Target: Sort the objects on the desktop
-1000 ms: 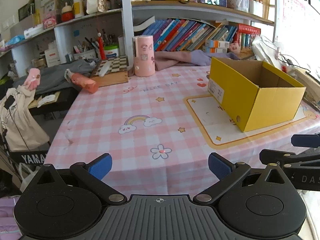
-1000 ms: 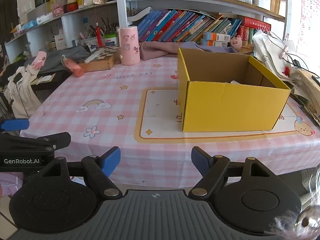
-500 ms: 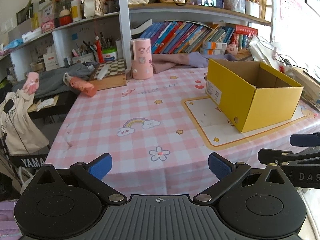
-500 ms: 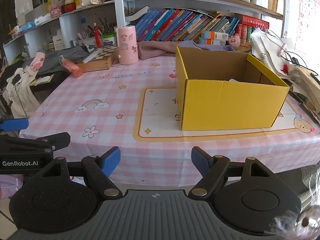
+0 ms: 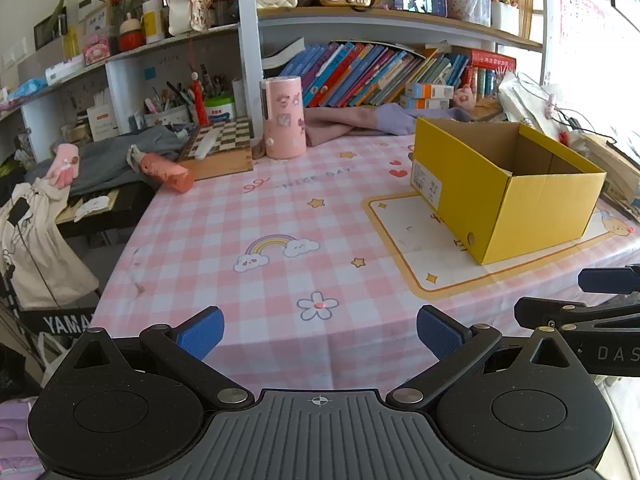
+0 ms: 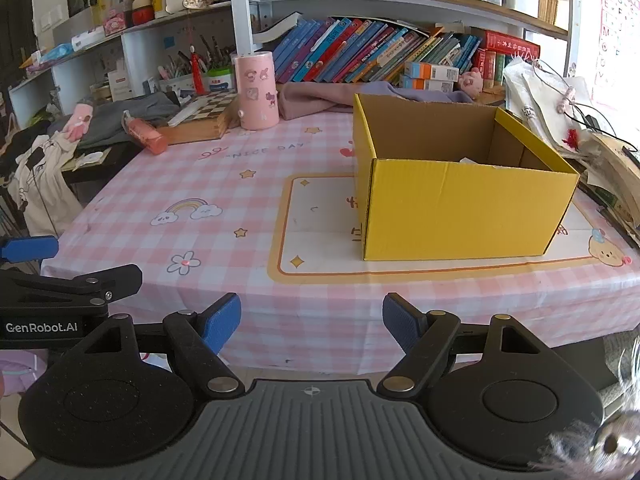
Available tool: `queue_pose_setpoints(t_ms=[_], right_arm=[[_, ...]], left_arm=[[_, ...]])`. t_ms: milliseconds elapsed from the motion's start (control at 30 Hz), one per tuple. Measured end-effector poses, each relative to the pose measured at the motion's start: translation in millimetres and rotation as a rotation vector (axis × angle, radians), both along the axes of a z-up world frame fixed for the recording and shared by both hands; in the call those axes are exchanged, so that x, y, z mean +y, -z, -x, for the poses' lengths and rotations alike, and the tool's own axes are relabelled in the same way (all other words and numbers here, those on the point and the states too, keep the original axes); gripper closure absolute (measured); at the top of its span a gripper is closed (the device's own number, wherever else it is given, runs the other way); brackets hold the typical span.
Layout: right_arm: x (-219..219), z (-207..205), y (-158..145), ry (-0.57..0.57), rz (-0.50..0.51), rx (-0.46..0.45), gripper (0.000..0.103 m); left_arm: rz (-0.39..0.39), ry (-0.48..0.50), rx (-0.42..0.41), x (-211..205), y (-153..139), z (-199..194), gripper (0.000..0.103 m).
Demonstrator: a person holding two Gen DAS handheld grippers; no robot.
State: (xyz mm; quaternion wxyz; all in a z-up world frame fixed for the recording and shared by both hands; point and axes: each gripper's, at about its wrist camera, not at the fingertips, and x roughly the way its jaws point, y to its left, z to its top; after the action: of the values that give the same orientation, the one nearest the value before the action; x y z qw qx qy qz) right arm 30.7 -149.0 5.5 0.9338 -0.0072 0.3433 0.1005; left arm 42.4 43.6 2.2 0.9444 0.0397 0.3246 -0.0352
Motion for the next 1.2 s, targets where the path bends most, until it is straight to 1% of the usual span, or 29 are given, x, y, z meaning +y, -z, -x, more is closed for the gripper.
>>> queue_pose_setpoints(t_ms=[500, 867, 1200], right_arm=[[-1.4, -0.1, 0.9, -0.001, -0.002, 0.002, 0.027], [3.1, -2.5, 3.3, -0.009, 0.001, 0.011, 0.027], [6.2, -2.8, 2.9, -0.012, 0.004, 0.009, 0.027]], left_arm=[[-0.004, 0.002, -0.001, -0.9, 0.0, -0.7, 0.0], [0.01, -0.008, 0.014, 4.4, 2.5, -2.7, 0.0], [0.011, -0.01, 0.011, 6.4, 1.9, -2.3, 0.0]])
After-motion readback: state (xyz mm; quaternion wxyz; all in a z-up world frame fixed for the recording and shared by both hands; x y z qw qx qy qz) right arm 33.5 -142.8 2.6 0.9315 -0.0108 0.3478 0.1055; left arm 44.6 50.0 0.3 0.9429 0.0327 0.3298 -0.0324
